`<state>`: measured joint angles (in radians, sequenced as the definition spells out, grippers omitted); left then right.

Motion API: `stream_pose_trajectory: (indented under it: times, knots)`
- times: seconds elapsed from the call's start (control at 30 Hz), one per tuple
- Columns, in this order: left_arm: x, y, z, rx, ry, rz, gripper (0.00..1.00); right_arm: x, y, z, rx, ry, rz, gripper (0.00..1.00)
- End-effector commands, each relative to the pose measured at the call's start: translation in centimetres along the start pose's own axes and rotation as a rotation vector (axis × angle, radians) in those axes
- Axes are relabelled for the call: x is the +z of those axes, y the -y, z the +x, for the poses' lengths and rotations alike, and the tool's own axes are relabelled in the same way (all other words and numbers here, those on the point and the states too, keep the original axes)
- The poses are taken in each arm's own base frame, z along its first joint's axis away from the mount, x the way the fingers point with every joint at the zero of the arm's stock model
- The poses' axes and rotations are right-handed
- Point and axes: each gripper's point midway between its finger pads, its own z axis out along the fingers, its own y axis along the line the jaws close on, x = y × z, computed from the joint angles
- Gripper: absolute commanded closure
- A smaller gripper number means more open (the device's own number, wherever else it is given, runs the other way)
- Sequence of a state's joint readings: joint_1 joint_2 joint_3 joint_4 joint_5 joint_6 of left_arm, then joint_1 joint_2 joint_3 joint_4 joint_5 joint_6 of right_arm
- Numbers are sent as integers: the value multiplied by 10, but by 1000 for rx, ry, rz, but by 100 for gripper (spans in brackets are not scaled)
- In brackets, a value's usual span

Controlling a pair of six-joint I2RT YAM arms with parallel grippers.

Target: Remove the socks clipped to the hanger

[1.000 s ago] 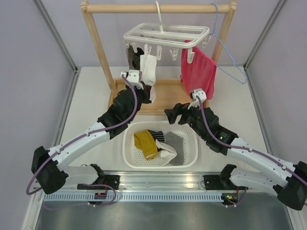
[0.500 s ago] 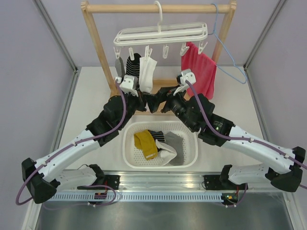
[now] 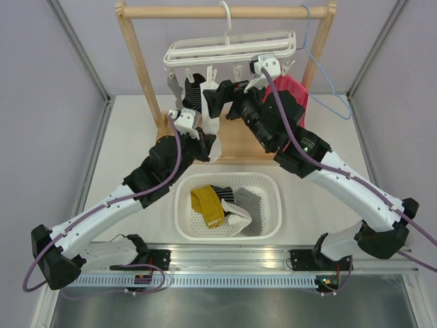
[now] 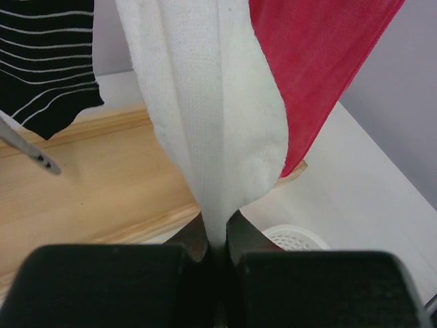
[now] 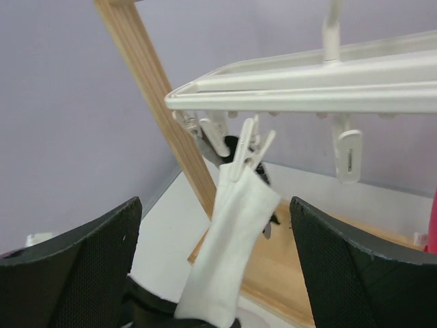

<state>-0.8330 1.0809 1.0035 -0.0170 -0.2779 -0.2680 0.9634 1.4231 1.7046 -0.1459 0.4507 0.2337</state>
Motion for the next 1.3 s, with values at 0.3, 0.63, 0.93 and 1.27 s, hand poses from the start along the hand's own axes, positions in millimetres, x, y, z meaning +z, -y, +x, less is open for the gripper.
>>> stream_pose_trajectory:
  times: [0.3, 0.63, 0.93, 1.27]
  knots:
    - [-5, 12, -9, -12, -5, 45, 98, 37, 5, 1, 64, -50, -148, 8]
    - [-4, 14, -7, -18, -15, 55, 98, 46, 10, 3, 69, -48, -131, 8]
    - [-5, 16, -9, -26, -12, 66, 98, 72, 21, 15, 71, -63, -102, 8]
    - [-10, 17, -14, -33, 2, 77, 98, 97, 30, 14, 90, -52, -96, 10]
